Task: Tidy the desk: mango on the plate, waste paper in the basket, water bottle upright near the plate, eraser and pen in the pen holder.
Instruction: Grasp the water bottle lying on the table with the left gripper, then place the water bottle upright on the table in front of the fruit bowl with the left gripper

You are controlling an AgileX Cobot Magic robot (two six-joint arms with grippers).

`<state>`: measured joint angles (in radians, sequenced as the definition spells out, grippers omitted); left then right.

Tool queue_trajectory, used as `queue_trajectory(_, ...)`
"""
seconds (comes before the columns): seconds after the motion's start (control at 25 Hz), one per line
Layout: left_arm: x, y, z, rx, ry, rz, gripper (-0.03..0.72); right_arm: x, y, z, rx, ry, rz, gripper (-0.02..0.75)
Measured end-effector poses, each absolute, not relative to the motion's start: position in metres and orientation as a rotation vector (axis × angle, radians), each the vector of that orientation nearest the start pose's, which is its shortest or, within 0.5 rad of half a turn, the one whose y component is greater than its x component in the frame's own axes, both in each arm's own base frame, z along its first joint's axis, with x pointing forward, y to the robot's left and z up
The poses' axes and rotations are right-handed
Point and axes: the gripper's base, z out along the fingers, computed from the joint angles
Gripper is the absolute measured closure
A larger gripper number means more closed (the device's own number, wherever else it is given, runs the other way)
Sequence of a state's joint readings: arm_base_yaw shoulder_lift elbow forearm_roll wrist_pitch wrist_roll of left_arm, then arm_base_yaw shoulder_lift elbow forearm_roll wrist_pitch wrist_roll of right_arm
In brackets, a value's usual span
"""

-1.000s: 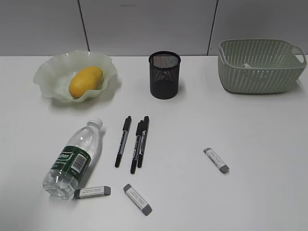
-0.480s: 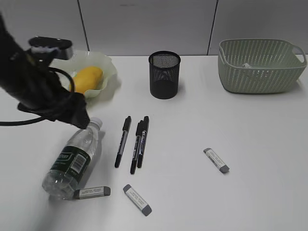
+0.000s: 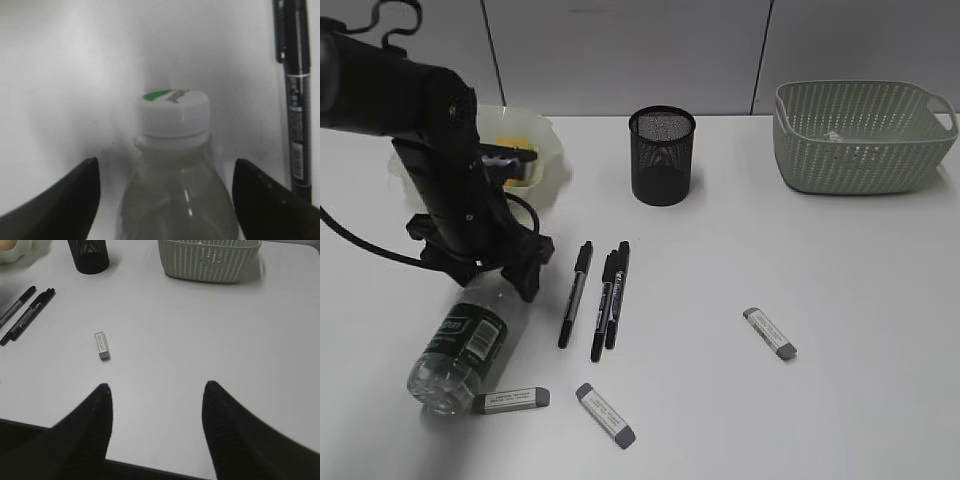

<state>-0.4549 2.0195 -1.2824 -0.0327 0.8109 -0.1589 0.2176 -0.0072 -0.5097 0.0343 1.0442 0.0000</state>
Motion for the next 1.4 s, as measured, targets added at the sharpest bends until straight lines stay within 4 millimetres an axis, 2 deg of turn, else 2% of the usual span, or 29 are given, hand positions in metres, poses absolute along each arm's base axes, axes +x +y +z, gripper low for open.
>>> queue_trajectory(0.08, 0.341, -0.169, 0.124, 0.410, 3.044, -0.075, 0.095, -0.007, 0.001, 0.281, -0.220, 2.003, 0.179, 0.286)
queue_trajectory(0.12, 0.342, -0.170, 0.121, 0.402, 3.049, -0.075, 0.137, -0.007, 0.001, 0.281, -0.220, 2.002, 0.178, 0.287)
queue_trajectory(0.2, 0.343, -0.170, 0.122, 0.398, 3.032, -0.080, 0.274, -0.007, 0.001, 0.281, -0.220, 2.002, 0.177, 0.287)
queue_trajectory(0.28, 0.344, -0.171, 0.130, 0.389, 2.966, -0.109, 0.285, -0.007, 0.001, 0.281, -0.220, 2.002, 0.176, 0.289)
queue_trajectory(0.36, 0.336, -0.166, 0.145, 0.378, 2.869, -0.145, 0.285, -0.007, 0.001, 0.281, -0.220, 2.002, 0.176, 0.290)
queue_trajectory(0.48, 0.308, -0.147, 0.167, 0.337, 2.638, -0.220, 0.286, -0.007, 0.001, 0.281, -0.220, 2.002, 0.175, 0.291)
queue_trajectory(0.6, 0.263, -0.114, 0.172, 0.255, 2.381, -0.287, 0.288, -0.007, 0.001, 0.281, -0.220, 2.002, 0.175, 0.291)
queue_trajectory(0.64, 0.253, -0.105, 0.176, 0.237, 2.257, -0.304, 0.288, -0.007, 0.001, 0.281, -0.220, 2.002, 0.175, 0.291)
queue_trajectory(0.76, 0.226, -0.080, 0.171, 0.244, 2.012, -0.269, 0.288, -0.007, 0.001, 0.281, -0.220, 2.002, 0.175, 0.291)
queue_trajectory(0.88, 0.222, -0.062, 0.165, 0.216, 1.919, -0.195, 0.288, -0.007, 0.001, 0.281, -0.220, 2.002, 0.175, 0.291)
queue_trajectory(1.04, 0.232, -0.045, 0.158, 0.144, 1.816, -0.133, 0.288, -0.007, 0.001, 0.281, -0.220, 2.002, 0.175, 0.291)
queue_trajectory(1.12, 0.238, -0.043, 0.155, 0.128, 1.736, -0.125, 0.289, -0.007, 0.001, 0.281, -0.220, 2.002, 0.175, 0.291)
queue_trajectory(1.24, 0.244, -0.046, 0.136, 0.155, 1.754, -0.132, 0.289, -0.007, 0.001, 0.281, -0.220, 2.002, 0.175, 0.291)
queue_trajectory(1.4, 0.249, -0.050, 0.126, 0.182, 1.714, -0.153, 0.289, -0.007, 0.001, 0.281, -0.220, 2.002, 0.175, 0.291)
